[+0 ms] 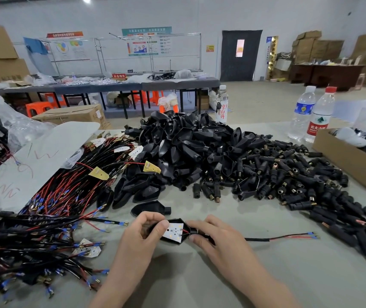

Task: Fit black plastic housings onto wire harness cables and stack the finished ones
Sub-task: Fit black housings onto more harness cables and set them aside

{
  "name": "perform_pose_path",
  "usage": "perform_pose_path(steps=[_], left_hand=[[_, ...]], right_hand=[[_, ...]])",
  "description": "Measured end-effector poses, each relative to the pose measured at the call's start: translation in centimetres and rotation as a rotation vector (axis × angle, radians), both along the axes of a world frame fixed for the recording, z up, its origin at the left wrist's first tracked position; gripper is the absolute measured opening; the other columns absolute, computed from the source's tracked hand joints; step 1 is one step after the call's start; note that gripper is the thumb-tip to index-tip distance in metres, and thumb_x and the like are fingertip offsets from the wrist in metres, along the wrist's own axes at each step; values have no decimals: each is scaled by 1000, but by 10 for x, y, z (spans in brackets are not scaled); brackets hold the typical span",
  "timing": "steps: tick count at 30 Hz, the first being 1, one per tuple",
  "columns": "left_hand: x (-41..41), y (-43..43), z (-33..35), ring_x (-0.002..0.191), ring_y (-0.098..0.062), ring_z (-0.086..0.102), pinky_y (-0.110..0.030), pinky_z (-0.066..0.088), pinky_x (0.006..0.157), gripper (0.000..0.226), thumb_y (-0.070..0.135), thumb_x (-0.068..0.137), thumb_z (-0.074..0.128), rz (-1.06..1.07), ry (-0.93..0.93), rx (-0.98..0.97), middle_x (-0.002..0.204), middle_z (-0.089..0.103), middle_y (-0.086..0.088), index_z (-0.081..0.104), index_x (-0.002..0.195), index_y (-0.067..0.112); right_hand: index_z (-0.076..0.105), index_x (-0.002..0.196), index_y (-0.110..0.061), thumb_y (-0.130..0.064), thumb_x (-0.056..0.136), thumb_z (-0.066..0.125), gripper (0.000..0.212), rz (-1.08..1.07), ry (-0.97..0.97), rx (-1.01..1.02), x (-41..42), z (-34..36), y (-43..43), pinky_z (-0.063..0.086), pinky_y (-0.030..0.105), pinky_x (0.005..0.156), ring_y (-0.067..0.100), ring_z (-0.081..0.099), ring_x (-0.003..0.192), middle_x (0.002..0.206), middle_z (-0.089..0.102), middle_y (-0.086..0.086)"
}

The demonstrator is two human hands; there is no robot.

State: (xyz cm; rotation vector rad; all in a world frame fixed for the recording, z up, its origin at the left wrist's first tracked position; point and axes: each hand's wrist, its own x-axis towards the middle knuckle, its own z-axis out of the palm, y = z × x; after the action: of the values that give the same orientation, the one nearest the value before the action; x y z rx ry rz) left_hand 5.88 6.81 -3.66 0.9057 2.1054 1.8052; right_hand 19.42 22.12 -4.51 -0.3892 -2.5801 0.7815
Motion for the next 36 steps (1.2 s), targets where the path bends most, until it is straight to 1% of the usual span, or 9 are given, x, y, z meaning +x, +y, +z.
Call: perform_pose_path(steps=[6,9,14,16,18,22,24,30,36], left_hand=[[-4,3,-1,65,-7,61,-17,50,60,11,37,83,69,-30,-100,112,78,71,3,72,93,33],[-1,3,3,79,-19,69,-25,56,65,37,45,81,64,-38,-296,302,96,74,-9,71,111,25],[19,20,8,80,-23,71,-33,55,65,37,39,99,42,-143,-343,203,96,74,-9,63,116,13],[35,25,7,86,-16,71,-33,54,73,30,34,107,40,-217,-249,77,99,74,-2,62,118,17],[53,26,0,105,-5,67,-24,52,89,42,57,94,44,-365,-43,14,115,72,10,61,125,33],[80,28,-16,94,-3,66,-22,50,86,56,86,76,49,-576,28,-121,119,66,27,50,126,61],[86,31,-17,77,-5,60,-21,46,73,48,78,81,55,-590,33,-142,114,68,21,51,125,60],[90,34,-15,79,-14,58,-27,43,77,51,77,80,56,-526,61,-143,118,60,17,49,127,58],[91,31,-3,74,-13,62,-23,45,71,25,56,84,59,-579,-122,-74,78,72,5,68,103,42]], right_hand=[[57,129,-41,-55,100,43,35,-86,-58,58,0,1,-3,42,24,80,5,54,100,100,55,-22],[63,115,-40,-55,100,45,28,-115,16,-67,-1,6,-5,41,16,67,-3,56,82,86,62,-27],[68,73,-28,-52,93,60,33,14,492,-1083,-2,40,-2,22,17,38,4,26,43,57,33,-11],[75,93,-22,-46,96,52,34,202,698,-1465,3,56,5,23,16,33,2,24,40,58,30,-10],[73,108,-21,-44,100,47,36,357,836,-1629,10,64,12,26,15,33,3,27,39,59,31,-10],[71,106,-25,-46,99,44,34,341,1008,-1743,23,72,27,25,20,33,6,17,43,58,30,-9],[69,104,-25,-46,99,43,34,295,1090,-1817,27,73,33,25,23,34,6,14,45,58,29,-10],[70,102,-23,-41,97,49,29,325,1186,-1950,26,74,29,29,17,37,3,28,43,63,34,-12],[66,106,-28,-42,96,48,25,235,1192,-1834,25,72,33,32,13,44,3,31,48,65,36,-13]])
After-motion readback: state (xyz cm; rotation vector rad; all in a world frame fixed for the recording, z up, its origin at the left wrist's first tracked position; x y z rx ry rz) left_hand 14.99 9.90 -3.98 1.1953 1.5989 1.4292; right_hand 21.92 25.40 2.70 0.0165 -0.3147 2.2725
